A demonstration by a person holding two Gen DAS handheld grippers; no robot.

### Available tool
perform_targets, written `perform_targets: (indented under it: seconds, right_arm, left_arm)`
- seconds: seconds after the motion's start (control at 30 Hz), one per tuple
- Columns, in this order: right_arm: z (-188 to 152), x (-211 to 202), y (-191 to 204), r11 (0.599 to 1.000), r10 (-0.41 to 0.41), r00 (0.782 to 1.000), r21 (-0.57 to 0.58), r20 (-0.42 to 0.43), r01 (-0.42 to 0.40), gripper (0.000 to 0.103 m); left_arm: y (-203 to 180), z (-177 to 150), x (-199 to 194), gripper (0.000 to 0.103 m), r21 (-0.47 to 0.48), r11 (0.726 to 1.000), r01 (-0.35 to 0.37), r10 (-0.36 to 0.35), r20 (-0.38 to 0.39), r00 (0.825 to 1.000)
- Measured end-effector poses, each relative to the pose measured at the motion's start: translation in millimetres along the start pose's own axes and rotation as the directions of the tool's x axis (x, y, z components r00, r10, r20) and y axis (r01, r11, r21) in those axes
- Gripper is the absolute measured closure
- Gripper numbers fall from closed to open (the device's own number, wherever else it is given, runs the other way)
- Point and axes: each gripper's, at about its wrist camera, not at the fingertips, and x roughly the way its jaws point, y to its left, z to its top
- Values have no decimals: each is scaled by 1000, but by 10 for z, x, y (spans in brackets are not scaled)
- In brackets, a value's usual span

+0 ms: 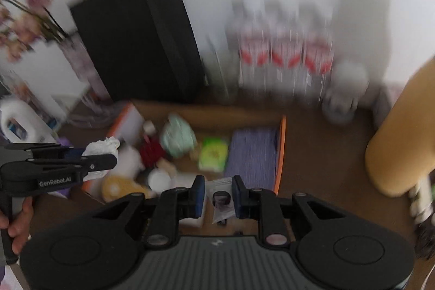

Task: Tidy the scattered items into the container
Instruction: 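Lift the tissue and clear packet and carry both over the box, then lower the tissue and clear packet into the box and open both tools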

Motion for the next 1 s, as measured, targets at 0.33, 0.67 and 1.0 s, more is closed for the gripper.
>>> perform_targets:
  seconds: [0.33, 0.67, 1.0]
  right_arm:
    - [-34, 754, -68, 995, -83, 983, 34, -163, 90, 68]
    - [193, 505, -21, 988, 5, 1000, 157, 15, -7, 30]
    - [-472, 305, 255, 992, -88, 857, 127, 508, 26, 25]
  left_arm:
    - [-25, -12, 325, 43, 33, 999, -5, 8, -88, 996]
    - [220, 280, 2, 1, -51, 990, -134, 134, -10, 991]
    - [160, -580, -354, 0, -82, 959, -270, 260, 632, 731]
